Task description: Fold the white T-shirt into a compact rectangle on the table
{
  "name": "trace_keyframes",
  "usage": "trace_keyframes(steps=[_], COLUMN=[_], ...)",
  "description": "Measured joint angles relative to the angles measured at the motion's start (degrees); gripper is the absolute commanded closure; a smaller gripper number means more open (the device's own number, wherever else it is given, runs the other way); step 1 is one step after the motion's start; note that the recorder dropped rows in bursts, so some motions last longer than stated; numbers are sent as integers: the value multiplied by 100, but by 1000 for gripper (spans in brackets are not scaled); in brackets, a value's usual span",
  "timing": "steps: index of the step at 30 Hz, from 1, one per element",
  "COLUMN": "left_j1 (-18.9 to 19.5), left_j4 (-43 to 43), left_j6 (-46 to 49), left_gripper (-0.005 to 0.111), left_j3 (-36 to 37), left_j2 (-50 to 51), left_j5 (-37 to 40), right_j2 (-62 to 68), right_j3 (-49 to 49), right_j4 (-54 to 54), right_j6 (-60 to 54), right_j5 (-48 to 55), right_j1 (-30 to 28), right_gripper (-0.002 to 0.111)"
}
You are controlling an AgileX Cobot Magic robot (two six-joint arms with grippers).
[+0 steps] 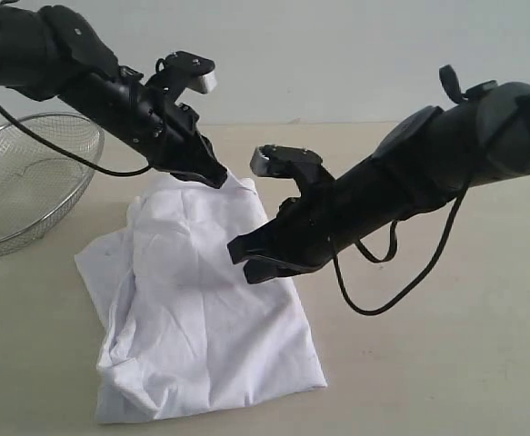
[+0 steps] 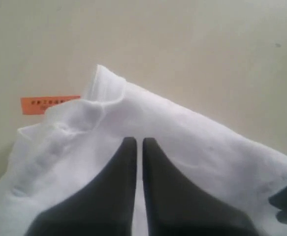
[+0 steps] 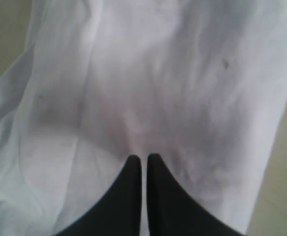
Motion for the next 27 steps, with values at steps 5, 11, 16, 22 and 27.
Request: trace_keyframes(steps=[5, 11, 16, 22, 27], left_j1=[0, 0, 0, 0, 0], left_j4=[189, 469, 674, 918, 1342], left_j6=[0, 12, 12, 4, -244], left_gripper=[102, 102, 102, 102, 102], left_j3=[-283, -508, -508, -517, -540], left_j2=[282, 644, 750, 768, 821], left_j5=[-178, -292, -292, -376, -646], right_j2=[38, 302, 397, 404, 423], right_j3=[0, 0, 0, 0, 0], right_j4=[-114, -170, -170, -170, -170], right_j6=[0, 0, 0, 0, -12], right_j5=[-121, 30, 41, 41, 41], right_j1=[12, 12, 12, 12, 12], right_gripper=[108, 108, 108, 108, 108])
